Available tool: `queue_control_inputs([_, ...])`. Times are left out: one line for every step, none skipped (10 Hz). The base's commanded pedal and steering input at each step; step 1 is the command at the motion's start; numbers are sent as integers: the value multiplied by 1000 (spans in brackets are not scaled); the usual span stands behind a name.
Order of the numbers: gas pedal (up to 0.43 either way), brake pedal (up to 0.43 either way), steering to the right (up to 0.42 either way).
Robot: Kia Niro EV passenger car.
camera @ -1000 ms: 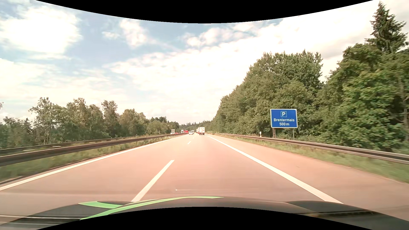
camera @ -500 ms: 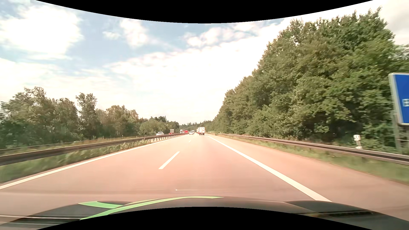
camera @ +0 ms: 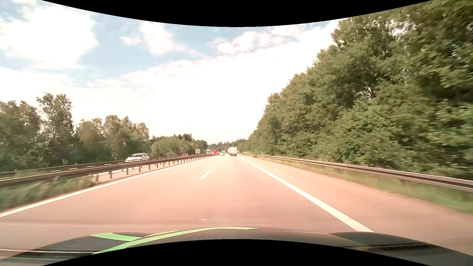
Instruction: Follow the waypoints while adhering to traffic rules and regulations
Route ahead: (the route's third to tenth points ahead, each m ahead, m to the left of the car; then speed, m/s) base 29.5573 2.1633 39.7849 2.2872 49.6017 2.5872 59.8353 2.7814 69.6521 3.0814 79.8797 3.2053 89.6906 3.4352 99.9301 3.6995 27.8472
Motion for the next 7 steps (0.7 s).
queue_control_inputs([169,0,-4])
queue_control_inputs([169,0,-4])
queue_control_inputs([169,0,-4])
queue_control_inputs([169,0,-4])
queue_control_inputs([169,0,-5])
queue_control_inputs([169,0,-5])
queue_control_inputs([169,0,-5])
